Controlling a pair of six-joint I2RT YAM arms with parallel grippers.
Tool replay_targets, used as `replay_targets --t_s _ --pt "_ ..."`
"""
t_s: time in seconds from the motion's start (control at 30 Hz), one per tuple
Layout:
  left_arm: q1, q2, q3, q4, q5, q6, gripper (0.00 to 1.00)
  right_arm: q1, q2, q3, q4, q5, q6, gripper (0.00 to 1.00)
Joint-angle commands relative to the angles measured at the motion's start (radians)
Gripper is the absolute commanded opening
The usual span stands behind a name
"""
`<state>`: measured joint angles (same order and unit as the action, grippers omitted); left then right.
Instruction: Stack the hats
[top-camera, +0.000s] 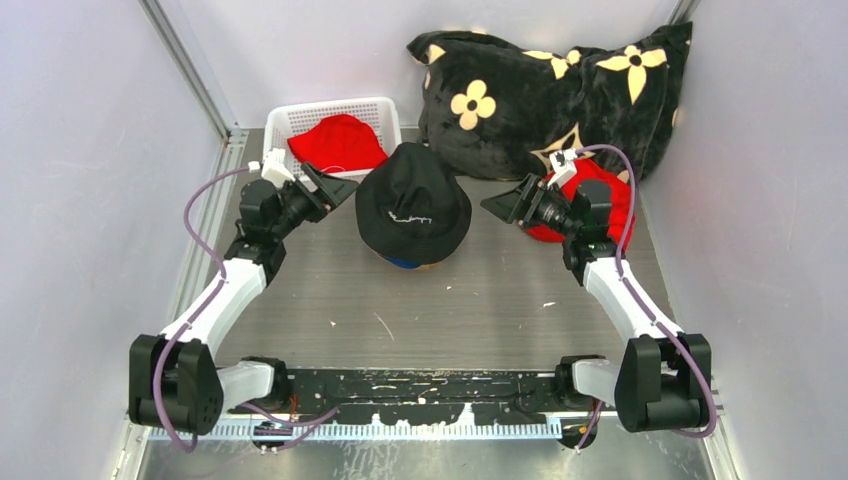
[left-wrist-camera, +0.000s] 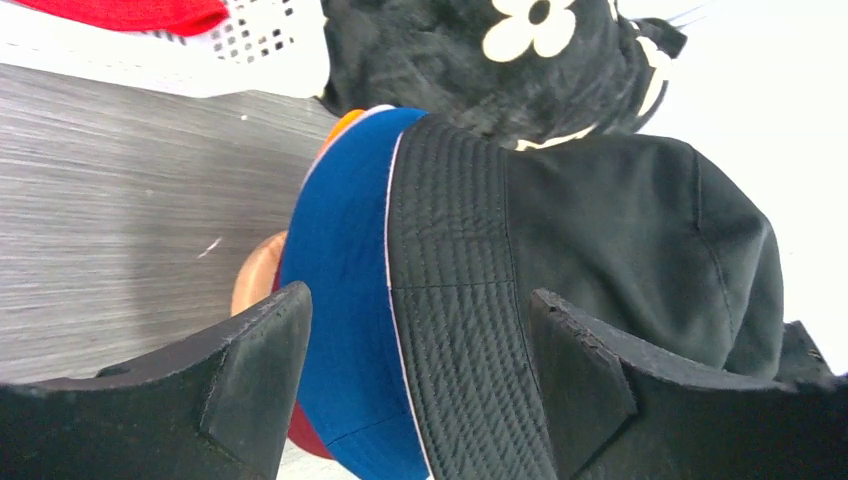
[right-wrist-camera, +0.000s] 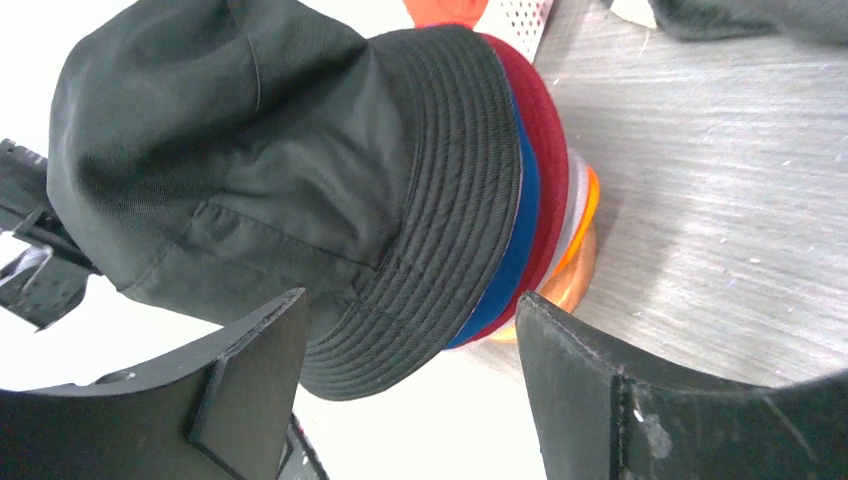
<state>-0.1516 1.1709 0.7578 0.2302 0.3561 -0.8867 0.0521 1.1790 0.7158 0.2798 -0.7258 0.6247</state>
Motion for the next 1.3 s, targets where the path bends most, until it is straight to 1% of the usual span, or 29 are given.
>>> replay_targets --t_s 0.0,0.13,0.2,0.33,0.4,0.43,0.47,0.5,0.57,0.6,0.63,0.67,0.7,0.83,0.93,1.13,1.27 --pt "0.028 0.047 -0.047 0.302 0.163 -0.165 0.78 -0.003 -0.008 -0.025 0.107 -0.058 0.035 0.79" --pt "0.030 0.090 -0.071 0.409 0.201 -0.226 0.76 -0.006 -0.008 -0.058 0.129 -0.063 0.050 0.79" --pt "0.030 0.136 -0.072 0.428 0.222 -0.238 0.75 -0.008 -0.011 -0.069 0.132 -0.062 0.052 0.79" --pt "0.030 0.153 -0.083 0.459 0.229 -0.250 0.74 -0.009 -0.013 -0.077 0.134 -0.063 0.053 0.79" --pt "0.029 0.156 -0.086 0.473 0.232 -0.257 0.71 -0.011 -0.008 -0.079 0.136 -0.063 0.054 0.79" --pt "0.030 0.163 -0.086 0.487 0.238 -0.264 0.66 -0.011 -0.006 -0.080 0.137 -0.063 0.054 0.79" --pt "0.030 0.171 -0.088 0.512 0.244 -0.272 0.59 -0.011 -0.005 -0.082 0.141 -0.063 0.056 0.79" --pt "0.030 0.178 -0.091 0.531 0.248 -0.288 0.50 -0.011 -0.003 -0.083 0.144 -0.063 0.057 0.79" --pt "0.030 0.201 -0.100 0.587 0.256 -0.321 0.25 -0.012 0.000 -0.085 0.151 -0.063 0.061 0.79" --pt "0.032 0.217 -0.104 0.633 0.261 -0.340 0.16 -0.013 0.001 -0.085 0.153 -0.063 0.062 0.79" --pt "0.033 0.235 -0.107 0.665 0.273 -0.359 0.08 -0.014 0.002 -0.086 0.153 -0.063 0.063 0.79" --pt "0.035 0.254 -0.108 0.701 0.281 -0.380 0.03 -0.014 0.003 -0.087 0.154 -0.063 0.063 0.79" --pt "0.037 0.273 -0.112 0.737 0.287 -0.401 0.00 -0.016 0.004 -0.088 0.155 -0.063 0.063 0.79" --pt "0.048 0.329 -0.121 0.818 0.296 -0.448 0.00 -0.018 0.009 -0.097 0.162 -0.063 0.063 0.79" --pt "0.064 0.348 -0.135 0.804 0.288 -0.445 0.00 -0.018 0.029 -0.107 0.185 -0.071 0.077 0.79" --pt "0.099 0.372 -0.164 0.791 0.291 -0.412 0.00 -0.018 0.099 -0.135 0.311 -0.111 0.146 0.79" --pt "0.104 0.395 -0.159 0.777 0.294 -0.391 0.00 -0.018 0.144 -0.144 0.406 -0.139 0.194 0.76"
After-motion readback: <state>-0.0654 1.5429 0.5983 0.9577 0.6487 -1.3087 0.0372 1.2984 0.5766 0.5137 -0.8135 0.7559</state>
